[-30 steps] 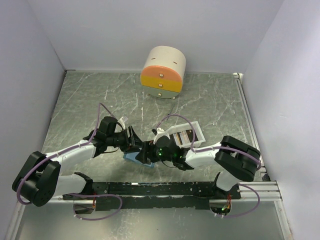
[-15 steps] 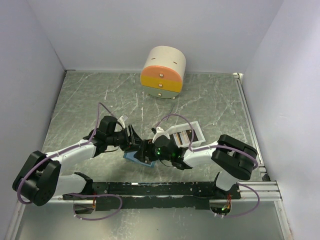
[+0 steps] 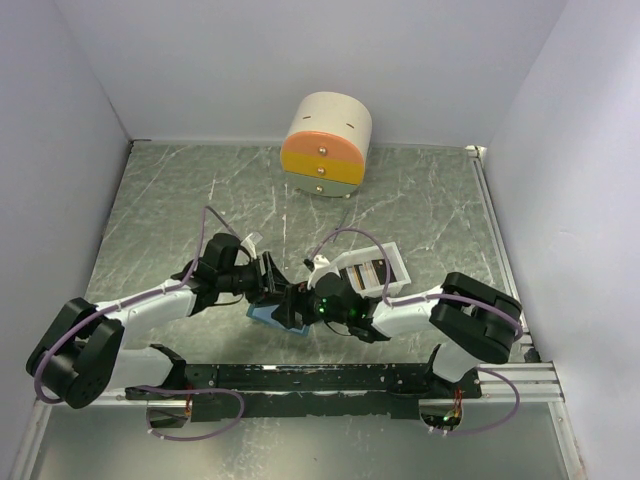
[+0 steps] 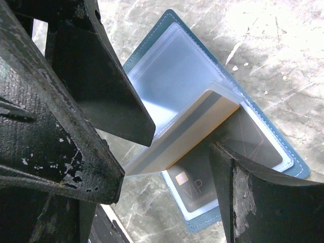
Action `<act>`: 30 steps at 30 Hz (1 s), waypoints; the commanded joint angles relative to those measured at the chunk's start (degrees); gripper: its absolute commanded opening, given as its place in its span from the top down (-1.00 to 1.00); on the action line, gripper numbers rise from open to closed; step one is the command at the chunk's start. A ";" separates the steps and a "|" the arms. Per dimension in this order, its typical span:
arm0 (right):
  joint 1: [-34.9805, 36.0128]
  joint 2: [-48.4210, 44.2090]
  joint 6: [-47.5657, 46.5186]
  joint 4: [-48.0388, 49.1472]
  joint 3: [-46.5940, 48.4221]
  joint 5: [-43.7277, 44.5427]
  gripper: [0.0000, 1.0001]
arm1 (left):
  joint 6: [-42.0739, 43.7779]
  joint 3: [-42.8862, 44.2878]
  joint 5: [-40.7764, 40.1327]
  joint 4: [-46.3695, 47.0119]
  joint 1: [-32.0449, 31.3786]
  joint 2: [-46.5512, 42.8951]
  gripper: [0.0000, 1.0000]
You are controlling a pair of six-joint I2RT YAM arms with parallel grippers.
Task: Put the credit cards into the card holder
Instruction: Insert the credit card into the card holder.
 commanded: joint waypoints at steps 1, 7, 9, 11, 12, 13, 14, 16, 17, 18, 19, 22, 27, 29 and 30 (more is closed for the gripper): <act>-0.07 -0.09 -2.50 3.12 -0.21 0.98 -0.62 | -0.78 1.37 0.94 2.51 -1.14 0.62 -0.33; -0.05 -0.29 -2.26 2.02 0.19 1.54 -0.62 | -1.47 1.49 0.38 2.90 -2.07 0.77 -0.33; -0.05 -1.74 -1.99 -0.70 0.25 2.77 -0.60 | -1.55 1.37 -0.04 2.99 -2.26 0.64 -0.33; -0.06 -3.98 -1.59 -4.46 -0.03 4.21 -0.58 | -1.81 1.31 -0.07 3.51 -2.38 0.82 -0.33; -0.06 -5.27 -1.39 -6.22 -0.33 4.83 -0.57 | -1.94 1.25 0.02 3.72 -2.52 1.01 -0.33; -0.07 -6.84 -0.53 -8.83 -0.46 6.08 -0.56 | -1.88 1.31 -0.01 3.71 -2.68 1.09 -0.33; -0.08 -8.38 0.33 -11.89 -0.70 7.26 -0.56 | -1.80 1.46 -0.21 3.56 -2.81 1.24 -0.33; -0.06 -11.46 2.77 -18.28 -1.19 9.72 -0.54 | -1.88 1.42 -0.37 3.85 -3.05 1.43 -0.33; -0.06 -12.80 3.75 -20.69 -1.43 10.62 -0.53 | -1.85 1.43 -0.49 3.93 -3.12 1.69 -0.33; -0.06 -14.22 4.91 -22.62 -1.72 11.22 -0.51 | -1.84 1.43 -0.69 3.93 -3.14 1.92 -0.33; -0.10 -15.29 5.86 -24.42 -1.86 11.81 -0.49 | -1.95 1.38 -0.80 4.17 -3.26 2.12 -0.33; -0.06 -18.35 7.94 -29.13 -2.10 13.26 -0.42 | -2.59 0.95 -0.59 5.98 -3.63 3.30 -0.33; -0.08 -21.65 8.16 -33.62 -1.35 12.82 -0.38 | -1.91 1.57 -2.36 4.05 -4.23 3.89 -0.33; -0.06 -22.91 6.95 -34.63 -0.85 12.58 -0.39 | -1.73 1.78 -2.70 3.65 -4.18 3.80 -0.33; -0.06 -23.38 6.11 -35.46 -0.30 12.71 -0.39 | -1.65 1.92 -2.61 3.52 -4.22 3.68 -0.33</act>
